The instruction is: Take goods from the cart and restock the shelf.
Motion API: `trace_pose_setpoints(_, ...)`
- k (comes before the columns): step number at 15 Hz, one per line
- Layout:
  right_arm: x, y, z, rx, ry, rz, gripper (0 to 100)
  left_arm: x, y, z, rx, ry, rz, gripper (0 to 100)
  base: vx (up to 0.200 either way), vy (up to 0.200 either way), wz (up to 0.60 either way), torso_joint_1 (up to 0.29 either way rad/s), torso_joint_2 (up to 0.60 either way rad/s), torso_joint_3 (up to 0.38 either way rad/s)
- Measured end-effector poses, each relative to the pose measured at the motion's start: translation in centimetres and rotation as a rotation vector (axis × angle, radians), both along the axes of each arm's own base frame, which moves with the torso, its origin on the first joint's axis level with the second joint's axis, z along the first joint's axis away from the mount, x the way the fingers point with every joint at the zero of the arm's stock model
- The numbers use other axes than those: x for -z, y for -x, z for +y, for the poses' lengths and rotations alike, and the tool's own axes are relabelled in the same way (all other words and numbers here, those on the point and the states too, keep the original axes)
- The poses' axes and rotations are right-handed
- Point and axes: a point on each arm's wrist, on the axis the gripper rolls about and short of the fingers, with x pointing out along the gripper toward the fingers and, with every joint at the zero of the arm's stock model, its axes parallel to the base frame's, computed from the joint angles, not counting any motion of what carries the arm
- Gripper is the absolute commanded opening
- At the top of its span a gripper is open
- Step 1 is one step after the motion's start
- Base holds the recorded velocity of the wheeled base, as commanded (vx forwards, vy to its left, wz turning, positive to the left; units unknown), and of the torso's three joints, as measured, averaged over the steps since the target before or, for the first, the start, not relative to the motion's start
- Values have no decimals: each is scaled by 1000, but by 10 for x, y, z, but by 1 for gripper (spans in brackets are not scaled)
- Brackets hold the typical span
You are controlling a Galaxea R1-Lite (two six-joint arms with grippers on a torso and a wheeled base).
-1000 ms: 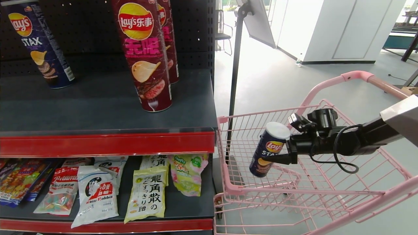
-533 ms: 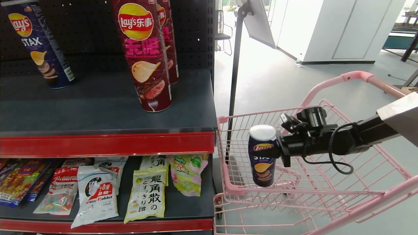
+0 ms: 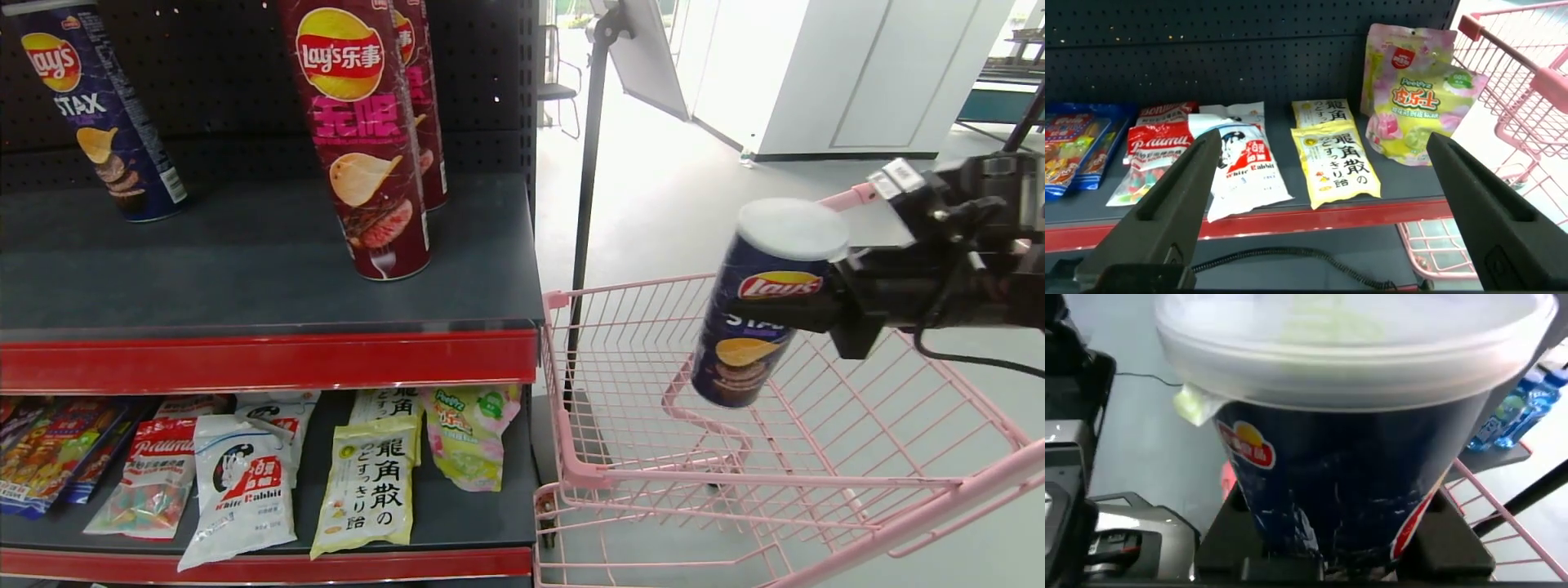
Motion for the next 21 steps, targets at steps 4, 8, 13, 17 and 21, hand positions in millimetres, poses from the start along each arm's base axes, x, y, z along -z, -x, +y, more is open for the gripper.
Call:
trace_pose_setpoints(4,7,77,9,148,74,41,0,0,0,0,0,0,0,100,0,0,0,0,0,0)
trace_pose_setpoints(8,7,118,33,113,108,1,0,0,0,0,0,0,0,100,0,0,0,0,0,0)
trace_pose_setpoints(13,-20,117,60,11,70,-70,0,0,0,0,0,0,1,100,0,0,0,54,-146,-95)
trace_pose_setpoints(17,-19,115,79,-64,70,-48,0,0,0,0,0,0,0,100,0,0,0,181,-493,-306)
trace_pose_setpoints(21,-28,107,85,-66,55,-55,0,0,0,0,0,0,0,100,0,0,0,228,-553,-334)
